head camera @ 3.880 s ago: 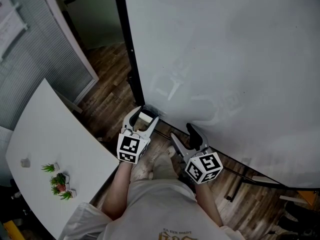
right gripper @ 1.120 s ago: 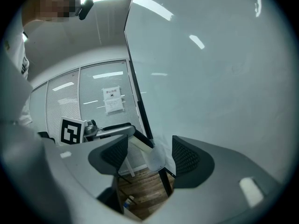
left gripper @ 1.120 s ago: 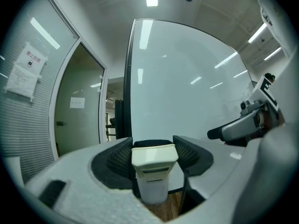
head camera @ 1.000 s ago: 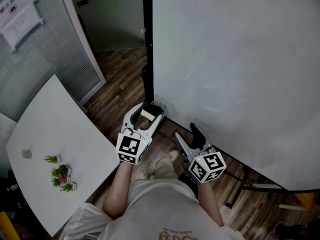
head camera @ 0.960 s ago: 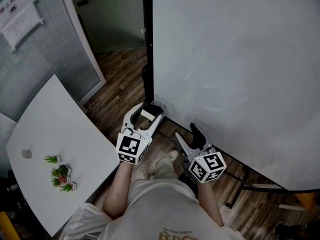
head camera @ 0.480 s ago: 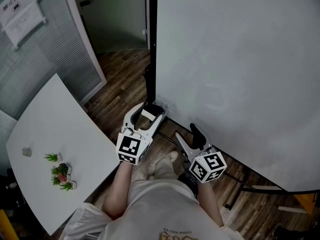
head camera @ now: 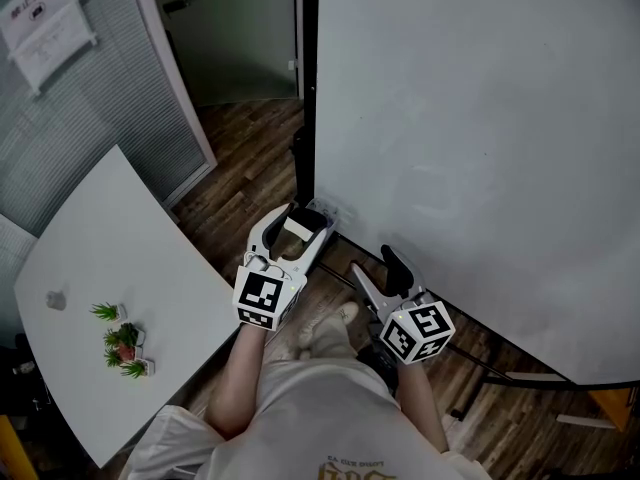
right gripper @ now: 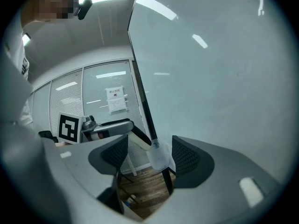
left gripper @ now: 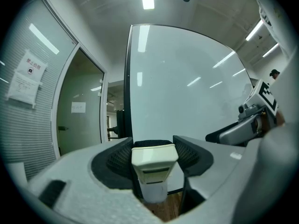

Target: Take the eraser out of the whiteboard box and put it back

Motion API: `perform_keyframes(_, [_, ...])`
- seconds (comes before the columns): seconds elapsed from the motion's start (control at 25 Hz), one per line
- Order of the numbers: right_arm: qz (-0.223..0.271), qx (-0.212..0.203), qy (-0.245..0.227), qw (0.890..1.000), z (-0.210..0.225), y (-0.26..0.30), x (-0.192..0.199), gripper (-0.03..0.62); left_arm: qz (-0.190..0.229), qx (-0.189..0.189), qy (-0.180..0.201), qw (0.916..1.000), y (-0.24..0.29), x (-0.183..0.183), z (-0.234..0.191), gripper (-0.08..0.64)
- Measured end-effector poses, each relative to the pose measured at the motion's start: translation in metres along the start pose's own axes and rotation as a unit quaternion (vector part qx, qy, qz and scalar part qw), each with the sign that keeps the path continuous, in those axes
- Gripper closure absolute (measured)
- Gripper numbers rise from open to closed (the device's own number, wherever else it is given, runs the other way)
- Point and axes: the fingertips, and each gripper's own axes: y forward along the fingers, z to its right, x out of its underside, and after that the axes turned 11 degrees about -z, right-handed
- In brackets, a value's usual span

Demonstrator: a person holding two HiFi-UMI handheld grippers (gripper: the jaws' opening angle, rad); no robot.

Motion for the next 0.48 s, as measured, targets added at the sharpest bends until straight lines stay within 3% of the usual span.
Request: perform_keyframes(0.48, [0.001, -0.007, -0.003, 1.0, -0.007, 0.0, 0.001, 0.295, 0.001, -0.006, -0.004, 1.0, -0.012, 0.0, -0.001, 0.293])
